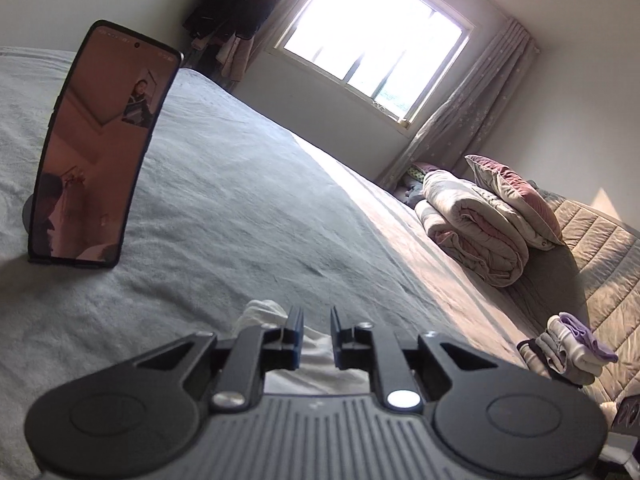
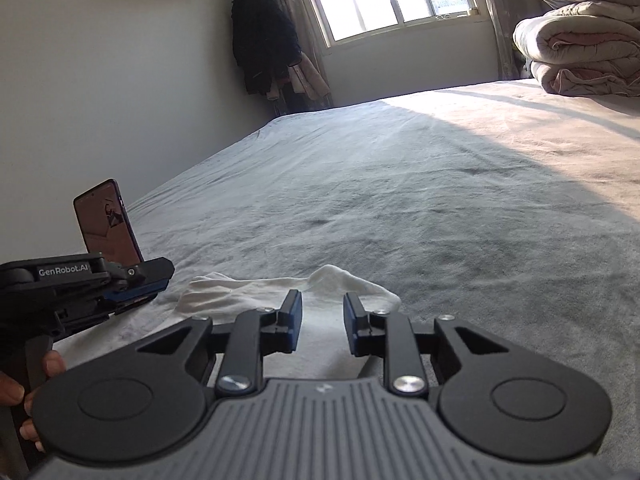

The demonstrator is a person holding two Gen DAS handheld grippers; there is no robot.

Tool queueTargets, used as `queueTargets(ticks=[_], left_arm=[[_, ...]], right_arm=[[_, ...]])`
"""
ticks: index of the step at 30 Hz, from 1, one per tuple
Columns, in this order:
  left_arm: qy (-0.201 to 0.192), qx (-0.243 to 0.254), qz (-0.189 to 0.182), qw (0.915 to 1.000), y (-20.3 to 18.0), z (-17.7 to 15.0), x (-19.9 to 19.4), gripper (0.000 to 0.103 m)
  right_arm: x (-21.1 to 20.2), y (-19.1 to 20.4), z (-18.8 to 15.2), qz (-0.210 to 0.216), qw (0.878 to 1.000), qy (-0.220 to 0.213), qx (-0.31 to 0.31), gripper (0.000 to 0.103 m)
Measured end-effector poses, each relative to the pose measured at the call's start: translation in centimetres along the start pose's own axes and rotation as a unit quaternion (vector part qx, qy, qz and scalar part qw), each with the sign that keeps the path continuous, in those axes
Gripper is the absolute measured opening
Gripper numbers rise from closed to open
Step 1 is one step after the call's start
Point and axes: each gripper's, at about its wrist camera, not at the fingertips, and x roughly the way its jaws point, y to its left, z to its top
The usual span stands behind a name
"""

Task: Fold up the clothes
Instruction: 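Open both grippers and press the folded white bundle flat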

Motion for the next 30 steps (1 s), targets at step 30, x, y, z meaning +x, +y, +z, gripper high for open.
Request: queueTargets(ticks=[30], left_arm=[[0.049,0.048,0.081,0.9943,-0.3,-0.4,-1.1,0.054]], right_arm=[[-7.7,-1.3,-6.6,0.078,0.993,0.050,0.067,0.049]])
